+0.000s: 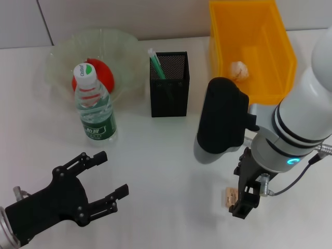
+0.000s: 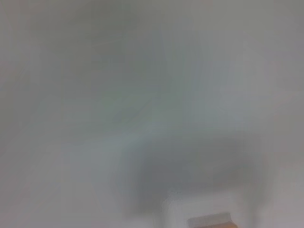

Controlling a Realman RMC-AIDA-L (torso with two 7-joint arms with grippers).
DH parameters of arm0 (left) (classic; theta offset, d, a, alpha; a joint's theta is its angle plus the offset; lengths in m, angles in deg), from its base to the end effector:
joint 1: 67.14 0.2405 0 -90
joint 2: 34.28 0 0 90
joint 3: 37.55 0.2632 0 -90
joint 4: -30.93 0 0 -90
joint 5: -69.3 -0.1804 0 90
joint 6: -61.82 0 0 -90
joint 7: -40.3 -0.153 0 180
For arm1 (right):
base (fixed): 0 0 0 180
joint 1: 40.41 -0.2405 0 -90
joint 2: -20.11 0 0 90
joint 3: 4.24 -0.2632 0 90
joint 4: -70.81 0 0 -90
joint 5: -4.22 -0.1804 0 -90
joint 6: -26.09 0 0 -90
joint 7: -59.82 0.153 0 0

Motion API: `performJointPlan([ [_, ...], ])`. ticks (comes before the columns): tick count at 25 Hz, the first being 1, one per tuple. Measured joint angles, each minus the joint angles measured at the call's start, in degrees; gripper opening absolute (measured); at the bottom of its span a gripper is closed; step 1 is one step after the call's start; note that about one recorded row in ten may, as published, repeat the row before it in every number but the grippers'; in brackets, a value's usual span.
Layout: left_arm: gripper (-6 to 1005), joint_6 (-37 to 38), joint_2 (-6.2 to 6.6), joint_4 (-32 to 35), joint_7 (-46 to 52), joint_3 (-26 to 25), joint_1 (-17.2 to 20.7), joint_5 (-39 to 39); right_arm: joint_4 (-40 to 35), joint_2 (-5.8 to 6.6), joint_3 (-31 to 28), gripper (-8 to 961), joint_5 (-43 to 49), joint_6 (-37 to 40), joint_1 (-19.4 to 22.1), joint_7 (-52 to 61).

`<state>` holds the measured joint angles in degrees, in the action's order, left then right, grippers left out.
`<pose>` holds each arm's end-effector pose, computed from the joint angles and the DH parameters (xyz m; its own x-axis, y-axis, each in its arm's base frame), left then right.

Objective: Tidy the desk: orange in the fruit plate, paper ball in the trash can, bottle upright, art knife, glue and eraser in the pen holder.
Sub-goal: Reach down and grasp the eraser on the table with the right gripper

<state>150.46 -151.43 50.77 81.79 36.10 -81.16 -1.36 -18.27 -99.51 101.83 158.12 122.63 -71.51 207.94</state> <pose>-0.2788 0.2204 -0.0464 0.7297 0.0947 0.6772 0.3665 -0.8902 -0.2705 0.1832 0.2693 -0.0529 0.7534 -0.3277 0.5701 -0.2010 -0.9403 -0.2748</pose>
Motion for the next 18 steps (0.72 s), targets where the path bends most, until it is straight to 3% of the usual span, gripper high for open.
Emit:
performJointPlan([
  [8,844,0.3,-0.02,0.0,0.7,0.0,0.0,0.0,0.6,0.00,-0.2,818,0.1,-0.3,-0.2,0.1],
  [18,844,0.5,0.00,0.0,0.8,0.0,0.1,-0.4,1.0,0.08,0.1,608,0.0,-1.2,-0.2,0.1],
])
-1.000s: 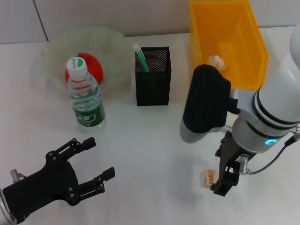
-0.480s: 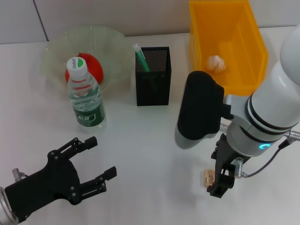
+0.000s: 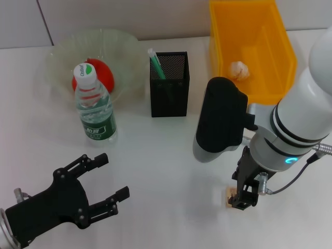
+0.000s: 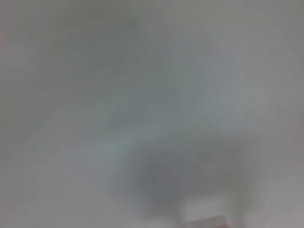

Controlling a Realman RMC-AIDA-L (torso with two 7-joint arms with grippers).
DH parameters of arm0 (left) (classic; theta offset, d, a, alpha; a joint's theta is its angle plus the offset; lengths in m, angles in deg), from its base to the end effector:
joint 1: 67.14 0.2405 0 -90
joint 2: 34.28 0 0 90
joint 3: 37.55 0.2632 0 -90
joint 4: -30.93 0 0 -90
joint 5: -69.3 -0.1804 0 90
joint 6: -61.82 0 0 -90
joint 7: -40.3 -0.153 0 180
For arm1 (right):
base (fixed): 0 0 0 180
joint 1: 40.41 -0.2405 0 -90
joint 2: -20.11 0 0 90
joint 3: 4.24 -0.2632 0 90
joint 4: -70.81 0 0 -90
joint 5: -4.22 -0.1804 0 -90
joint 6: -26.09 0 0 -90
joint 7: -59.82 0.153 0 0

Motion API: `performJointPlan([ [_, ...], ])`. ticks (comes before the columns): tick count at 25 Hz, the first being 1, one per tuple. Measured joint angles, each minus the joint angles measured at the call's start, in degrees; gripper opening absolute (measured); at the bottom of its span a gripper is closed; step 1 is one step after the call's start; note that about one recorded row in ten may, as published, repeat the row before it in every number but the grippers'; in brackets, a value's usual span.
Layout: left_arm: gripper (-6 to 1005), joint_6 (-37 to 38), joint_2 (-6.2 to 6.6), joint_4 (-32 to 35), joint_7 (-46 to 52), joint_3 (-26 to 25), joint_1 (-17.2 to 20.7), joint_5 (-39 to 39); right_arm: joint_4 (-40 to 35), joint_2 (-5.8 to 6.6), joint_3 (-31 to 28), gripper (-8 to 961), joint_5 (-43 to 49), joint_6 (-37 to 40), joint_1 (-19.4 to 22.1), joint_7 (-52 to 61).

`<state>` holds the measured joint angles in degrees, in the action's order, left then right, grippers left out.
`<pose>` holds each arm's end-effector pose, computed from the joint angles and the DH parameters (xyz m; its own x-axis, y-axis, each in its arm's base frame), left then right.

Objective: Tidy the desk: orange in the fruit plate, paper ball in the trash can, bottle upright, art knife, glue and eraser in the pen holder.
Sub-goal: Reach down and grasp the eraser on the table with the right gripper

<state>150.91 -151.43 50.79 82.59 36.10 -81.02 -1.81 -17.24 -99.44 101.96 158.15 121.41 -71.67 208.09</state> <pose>-0.2786 0.2182 -0.0468 0.7241 0.1081 0.6812 0.3720 -0.8929 -0.2537 0.1848 0.2717 -0.0547 0.7542 -0.3336 0.5655 -0.2031 -0.9376 -0.2821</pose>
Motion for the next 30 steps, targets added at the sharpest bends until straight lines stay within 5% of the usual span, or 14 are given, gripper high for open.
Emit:
performJointPlan([
  [5,844,0.0,0.00,0.0,0.5,0.0,-0.1,-0.1,0.2,-0.01,0.2,509,-0.2,0.0,0.1,0.0],
  [27,844,0.1,-0.09,0.0,0.6,0.1,-0.1,-0.2,3.0,-0.08,1.7,500,-0.5,-1.7,-0.1,0.0],
  [30,844,0.1,-0.09,0.0,0.6,0.1,-0.1,-0.2,3.5,-0.08,1.7,417,-0.5,-1.7,-0.3,0.0],
])
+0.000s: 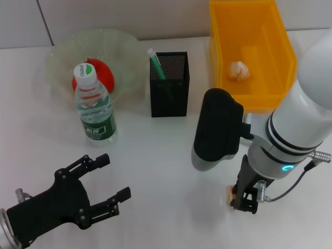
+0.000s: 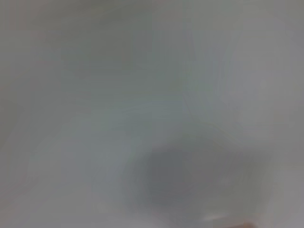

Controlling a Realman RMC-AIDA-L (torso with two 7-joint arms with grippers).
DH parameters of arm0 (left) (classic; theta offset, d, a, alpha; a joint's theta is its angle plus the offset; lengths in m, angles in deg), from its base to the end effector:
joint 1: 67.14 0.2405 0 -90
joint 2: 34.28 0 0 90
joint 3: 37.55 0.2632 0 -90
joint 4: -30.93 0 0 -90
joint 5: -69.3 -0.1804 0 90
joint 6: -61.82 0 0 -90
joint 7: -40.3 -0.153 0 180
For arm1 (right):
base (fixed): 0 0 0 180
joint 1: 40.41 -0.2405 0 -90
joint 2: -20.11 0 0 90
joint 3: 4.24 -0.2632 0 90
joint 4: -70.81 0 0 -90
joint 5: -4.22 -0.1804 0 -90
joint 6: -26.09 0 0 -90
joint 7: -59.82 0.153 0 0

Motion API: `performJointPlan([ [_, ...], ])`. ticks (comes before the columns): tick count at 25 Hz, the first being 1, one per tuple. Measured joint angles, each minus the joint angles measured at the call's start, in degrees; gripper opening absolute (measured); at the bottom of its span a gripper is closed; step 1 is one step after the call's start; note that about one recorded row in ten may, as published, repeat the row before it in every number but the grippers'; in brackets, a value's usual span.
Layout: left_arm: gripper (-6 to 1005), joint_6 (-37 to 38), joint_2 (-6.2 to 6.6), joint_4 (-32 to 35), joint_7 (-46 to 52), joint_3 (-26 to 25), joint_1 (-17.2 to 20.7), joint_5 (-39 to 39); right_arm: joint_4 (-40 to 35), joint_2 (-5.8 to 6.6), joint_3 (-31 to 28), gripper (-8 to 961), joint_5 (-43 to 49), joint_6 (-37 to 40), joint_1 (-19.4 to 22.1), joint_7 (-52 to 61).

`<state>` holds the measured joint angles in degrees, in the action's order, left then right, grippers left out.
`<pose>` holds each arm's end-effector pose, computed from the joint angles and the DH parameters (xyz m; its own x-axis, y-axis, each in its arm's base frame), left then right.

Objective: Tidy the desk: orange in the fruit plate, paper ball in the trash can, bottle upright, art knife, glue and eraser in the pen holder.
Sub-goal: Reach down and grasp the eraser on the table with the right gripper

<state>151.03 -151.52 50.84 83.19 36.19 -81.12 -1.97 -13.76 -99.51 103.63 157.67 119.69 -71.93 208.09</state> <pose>-0.2775 0.2181 -0.0476 0.7200 0.1162 0.6841 0.3749 -0.8948 -0.2426 0.1929 0.2691 -0.0632 0.7384 -0.3325 0.5867 -0.2153 -0.9407 -0.2621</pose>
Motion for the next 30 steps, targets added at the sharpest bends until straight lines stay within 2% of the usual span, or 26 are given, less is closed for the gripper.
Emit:
performJointPlan([
  [10,844,0.0,0.00,0.0,0.1,0.0,-0.1,0.0,-0.8,0.10,-1.5,168,-1.5,0.3,0.3,-0.1],
  [15,844,0.0,0.00,0.0,0.1,0.0,-0.2,0.0,-1.5,0.17,-1.9,194,-1.5,0.1,0.6,-0.2],
  [20,844,0.0,0.00,0.0,0.2,0.2,-0.3,0.0,-2.0,0.23,-4.1,411,-1.5,0.2,0.6,-0.2],
  [25,844,0.0,0.00,0.0,0.6,0.2,-0.3,0.0,-1.6,0.27,-4.5,511,-1.5,0.0,0.4,-0.5],
  [30,844,0.0,0.00,0.1,0.7,0.3,-0.3,0.0,-1.4,0.27,-4.5,553,-1.4,-0.2,0.4,-0.6],
])
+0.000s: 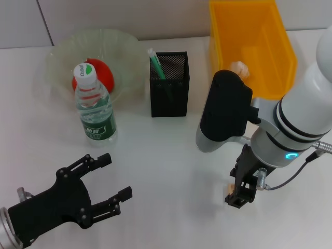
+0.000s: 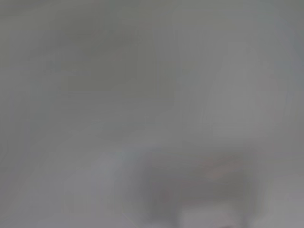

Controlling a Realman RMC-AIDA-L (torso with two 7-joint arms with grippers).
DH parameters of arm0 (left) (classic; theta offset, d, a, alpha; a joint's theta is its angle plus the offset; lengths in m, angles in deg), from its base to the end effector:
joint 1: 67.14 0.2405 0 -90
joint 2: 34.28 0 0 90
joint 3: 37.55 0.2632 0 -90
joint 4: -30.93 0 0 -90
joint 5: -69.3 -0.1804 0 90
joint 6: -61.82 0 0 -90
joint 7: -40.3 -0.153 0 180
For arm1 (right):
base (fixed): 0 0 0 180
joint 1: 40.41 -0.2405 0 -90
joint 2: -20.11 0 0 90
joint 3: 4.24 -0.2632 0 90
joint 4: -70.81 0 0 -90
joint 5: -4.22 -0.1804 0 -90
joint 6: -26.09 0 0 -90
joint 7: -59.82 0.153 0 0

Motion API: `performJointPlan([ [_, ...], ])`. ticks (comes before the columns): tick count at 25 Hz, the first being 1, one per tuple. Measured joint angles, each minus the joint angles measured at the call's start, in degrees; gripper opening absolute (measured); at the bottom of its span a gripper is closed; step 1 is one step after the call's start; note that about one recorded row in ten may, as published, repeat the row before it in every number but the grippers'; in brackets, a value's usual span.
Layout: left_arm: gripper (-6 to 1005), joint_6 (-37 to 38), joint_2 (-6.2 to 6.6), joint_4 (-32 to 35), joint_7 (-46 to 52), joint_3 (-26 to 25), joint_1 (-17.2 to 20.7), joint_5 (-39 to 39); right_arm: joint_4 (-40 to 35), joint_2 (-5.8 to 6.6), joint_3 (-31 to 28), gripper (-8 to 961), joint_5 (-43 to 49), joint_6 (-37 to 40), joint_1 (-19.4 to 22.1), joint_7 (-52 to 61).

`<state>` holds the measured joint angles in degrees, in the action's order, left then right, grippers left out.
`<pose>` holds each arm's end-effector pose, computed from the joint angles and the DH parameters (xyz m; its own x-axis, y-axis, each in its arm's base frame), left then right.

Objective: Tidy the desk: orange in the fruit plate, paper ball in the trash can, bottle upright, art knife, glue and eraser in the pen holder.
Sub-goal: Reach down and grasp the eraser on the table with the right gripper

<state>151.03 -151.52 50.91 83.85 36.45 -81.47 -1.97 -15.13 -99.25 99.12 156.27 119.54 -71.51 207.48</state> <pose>-0.2758 0.2194 -0.0480 0.7176 0.1221 0.6856 0.3746 -0.8976 -0.2322 0.1885 0.2776 -0.0536 0.7653 -0.3768 0.5219 -0.2543 -0.9218 -0.2928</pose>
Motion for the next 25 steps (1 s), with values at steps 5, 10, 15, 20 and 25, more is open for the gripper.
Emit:
performJointPlan([
  [5,844,0.0,0.00,0.0,0.0,0.0,0.0,0.0,1.2,0.00,0.2,578,0.0,-0.5,-0.1,-0.5],
  [10,844,0.4,0.07,0.1,0.0,0.2,0.0,0.0,2.4,-0.01,0.5,574,-0.1,-1.3,-0.2,-0.6],
  [15,844,0.9,0.15,0.9,0.1,0.3,0.3,0.0,2.8,0.00,0.6,574,-0.1,-1.9,-0.2,-0.7],
  [20,844,1.5,0.12,1.1,0.1,0.4,0.4,0.0,3.4,0.00,0.7,573,-0.2,-2.3,-0.2,-0.8],
  [25,844,2.0,0.22,1.1,0.1,0.3,0.4,0.0,3.7,0.00,0.8,573,-0.2,-2.4,-0.4,-0.8],
])
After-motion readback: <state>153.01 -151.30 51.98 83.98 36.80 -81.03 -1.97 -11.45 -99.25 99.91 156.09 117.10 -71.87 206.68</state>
